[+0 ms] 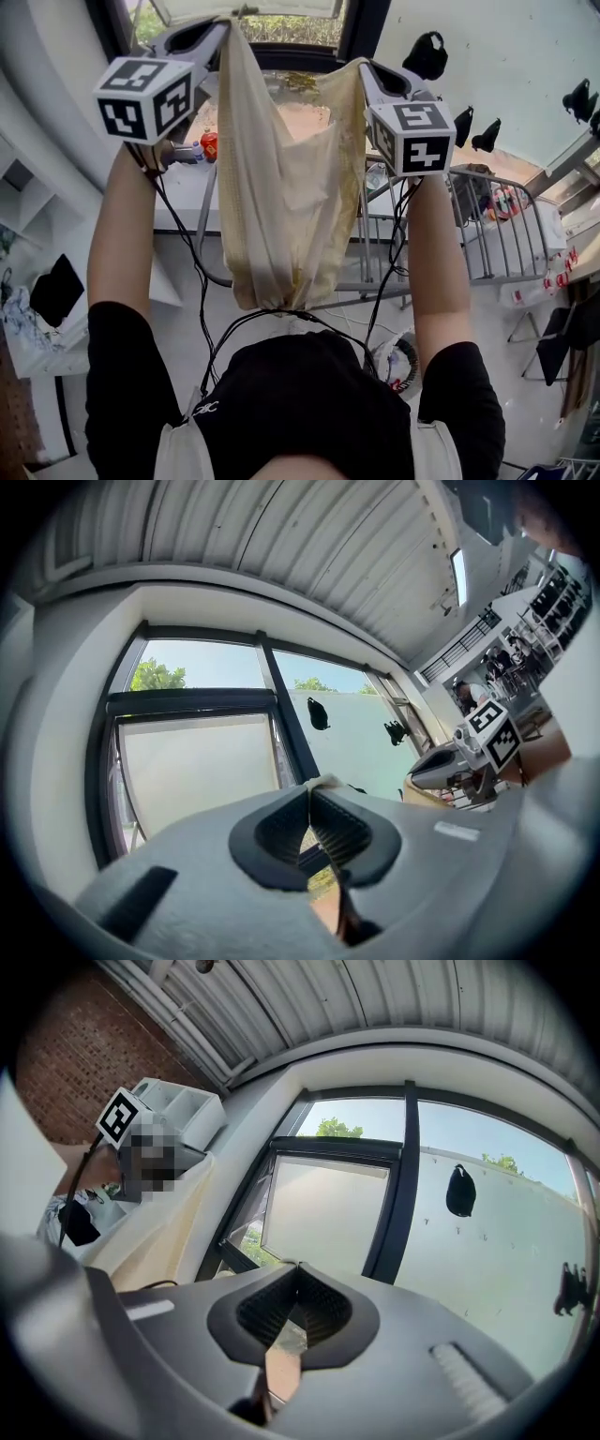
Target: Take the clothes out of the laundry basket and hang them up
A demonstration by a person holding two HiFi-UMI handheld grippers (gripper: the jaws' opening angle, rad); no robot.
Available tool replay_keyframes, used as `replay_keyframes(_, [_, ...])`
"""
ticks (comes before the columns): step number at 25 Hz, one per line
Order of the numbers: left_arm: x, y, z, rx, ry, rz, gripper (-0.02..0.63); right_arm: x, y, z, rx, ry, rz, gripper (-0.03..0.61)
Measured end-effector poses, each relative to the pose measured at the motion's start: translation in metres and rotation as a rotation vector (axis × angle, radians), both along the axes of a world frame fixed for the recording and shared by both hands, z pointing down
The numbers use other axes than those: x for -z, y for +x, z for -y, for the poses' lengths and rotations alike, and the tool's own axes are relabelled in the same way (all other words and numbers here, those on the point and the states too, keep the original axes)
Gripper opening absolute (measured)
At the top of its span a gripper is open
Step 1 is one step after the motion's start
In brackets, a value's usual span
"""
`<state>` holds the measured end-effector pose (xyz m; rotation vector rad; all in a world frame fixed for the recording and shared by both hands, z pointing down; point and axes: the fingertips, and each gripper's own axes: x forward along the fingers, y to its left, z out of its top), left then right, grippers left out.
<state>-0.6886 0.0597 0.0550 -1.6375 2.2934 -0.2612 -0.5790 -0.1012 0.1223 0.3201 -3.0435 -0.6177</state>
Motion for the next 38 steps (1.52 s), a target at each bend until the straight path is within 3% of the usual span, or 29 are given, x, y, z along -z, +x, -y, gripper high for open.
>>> replay_keyframes(8, [0.012,-0.020,0.019,0.127,-0.038,0.179,0.009,0.030,-0.065,0.021,0.042,0.075,-0.004,0.015])
replay_keyframes(12, [0.022,-0.032,0.019,0.176,-0.013,0.196,0.009,0.056,-0.088,0.041,0.027,0.116,-0.008,0.015])
replay_keyframes(18, [0.038,-0.042,0.021,0.252,0.008,0.225,0.009,0.137,-0.096,0.102,-0.101,0.135,0.112,0.015])
replay_keyframes(23, [0.046,-0.044,0.010,0.306,0.011,0.257,0.009,0.170,-0.107,0.106,-0.096,0.220,0.109,0.015])
replay_keyframes(25, [0.046,-0.043,0.008,0.312,0.007,0.254,0.009,0.174,-0.110,0.109,-0.099,0.199,0.121,0.015])
replay_keyframes(27, [0.042,-0.041,0.004,0.301,0.003,0.237,0.009,0.171,-0.120,0.102,-0.076,0.173,0.116,0.015])
replay_keyframes(33, [0.001,-0.031,-0.009,0.306,-0.105,0.242,0.009,0.090,-0.173,0.050,0.048,0.260,-0.051,0.015])
replay_keyframes(38, [-0.041,-0.028,-0.023,0.290,-0.139,0.171,0.009,0.029,-0.186,0.019,0.112,0.281,-0.124,0.015])
